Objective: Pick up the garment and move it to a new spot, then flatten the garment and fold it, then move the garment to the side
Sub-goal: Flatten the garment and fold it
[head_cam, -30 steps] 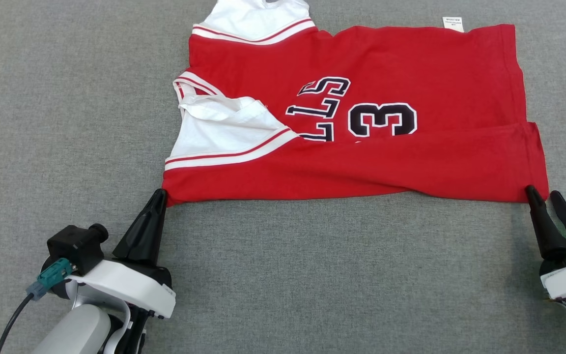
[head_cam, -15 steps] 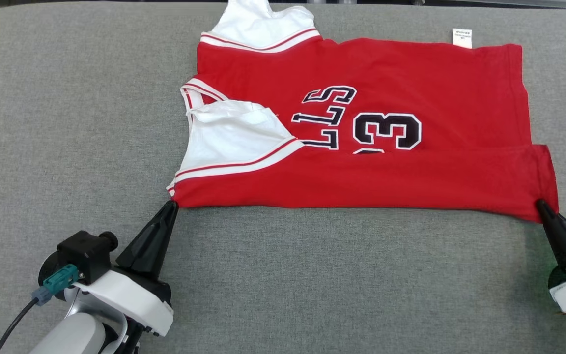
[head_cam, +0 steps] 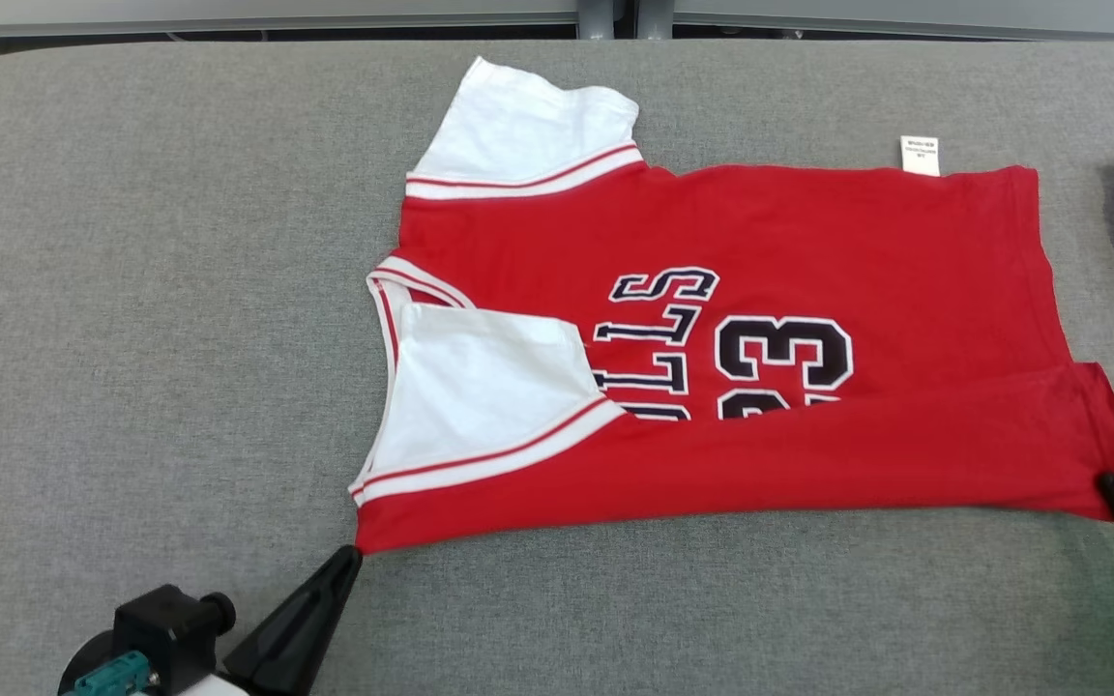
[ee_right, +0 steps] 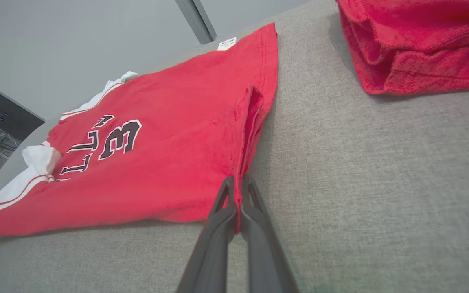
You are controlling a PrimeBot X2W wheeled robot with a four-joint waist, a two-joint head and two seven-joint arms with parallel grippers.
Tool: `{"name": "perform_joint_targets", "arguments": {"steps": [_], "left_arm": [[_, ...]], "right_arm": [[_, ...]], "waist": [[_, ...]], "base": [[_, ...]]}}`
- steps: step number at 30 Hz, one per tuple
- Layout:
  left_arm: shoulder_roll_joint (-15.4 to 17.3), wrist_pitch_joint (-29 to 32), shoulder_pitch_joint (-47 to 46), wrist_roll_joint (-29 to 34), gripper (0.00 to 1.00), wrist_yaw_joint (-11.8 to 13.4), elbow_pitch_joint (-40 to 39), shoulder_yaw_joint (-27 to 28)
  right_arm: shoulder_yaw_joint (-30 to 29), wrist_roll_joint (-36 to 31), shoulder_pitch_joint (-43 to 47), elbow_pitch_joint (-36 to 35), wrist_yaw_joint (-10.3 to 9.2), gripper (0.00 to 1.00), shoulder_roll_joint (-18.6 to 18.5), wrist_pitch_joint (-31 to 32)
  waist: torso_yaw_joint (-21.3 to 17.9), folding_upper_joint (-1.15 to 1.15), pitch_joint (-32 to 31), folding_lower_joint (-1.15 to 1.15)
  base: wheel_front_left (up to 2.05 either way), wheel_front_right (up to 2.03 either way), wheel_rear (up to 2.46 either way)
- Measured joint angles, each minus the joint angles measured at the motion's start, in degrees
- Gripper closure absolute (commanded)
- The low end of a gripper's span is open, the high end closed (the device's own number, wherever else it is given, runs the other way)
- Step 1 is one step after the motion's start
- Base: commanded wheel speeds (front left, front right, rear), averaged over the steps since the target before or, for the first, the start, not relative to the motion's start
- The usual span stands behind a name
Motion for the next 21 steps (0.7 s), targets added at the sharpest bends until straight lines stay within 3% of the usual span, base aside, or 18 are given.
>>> {"name": "perform_joint_targets", "arguments": {"steps": [8, 14, 15, 16, 17, 19, 20, 21], "left_arm": [[1.55, 2.35, 5.54, -1.72, 1.00, 3.18, -6.84, -0.79], [0.01, 3.34, 5.69, -3.00, 1.00, 3.15, -5.86, -1.68], [-0.33, 3.32, 5.45, -3.04, 1.00, 3.08, -5.24, -1.74], [-0.67, 3.31, 5.13, -3.08, 1.00, 2.90, -4.59, -1.82], [-1.07, 3.38, 4.71, -3.13, 1.00, 2.65, -3.87, -2.00], [-1.22, 4.49, 3.86, -2.94, 1.00, 2.23, -2.59, -3.01], [-1.26, 4.87, 3.44, -2.56, 0.66, 2.14, -1.99, -3.31], [-1.48, 4.97, 3.15, -2.50, 0.52, 2.19, -1.62, -3.33]], "right_arm": [[-2.11, 1.91, 7.16, -2.52, 0.00, 1.00, -3.60, -0.03], [-2.36, 1.76, 8.09, -1.98, 0.00, 1.00, -3.58, 0.01], [-2.29, 1.71, 7.98, -1.78, 0.00, 0.96, -3.35, 0.16], [-2.22, 1.81, 7.88, -1.55, 0.00, 0.66, -3.04, 0.49], [-2.13, 2.11, 7.75, -1.18, 0.00, 0.00, -2.64, 1.04], [-2.05, 2.15, 7.51, -0.65, 0.00, 0.00, -2.29, 1.53], [-2.13, 2.15, 7.40, -0.47, -0.01, 0.00, -2.31, 1.82], [-2.13, 2.14, 7.36, -0.43, 0.00, 0.00, -2.36, 1.87]], "waist": [[1.20, 0.00, 0.33, 0.00], [1.49, 0.00, 0.29, 0.00], [1.43, 0.00, 0.21, 0.00], [1.35, 0.00, 0.13, 0.00], [1.26, 0.00, 0.02, 0.00], [1.10, 0.00, -0.22, 0.00], [1.03, 0.00, -0.35, 0.00], [0.93, 0.00, -0.48, 0.00]], "base": [[0.00, 0.00, 0.00], [0.00, 0.00, 0.00], [0.00, 0.00, 0.00], [0.00, 0.00, 0.00], [0.00, 0.00, 0.00], [0.00, 0.00, 0.00], [0.00, 0.00, 0.00], [0.00, 0.00, 0.00]]}}
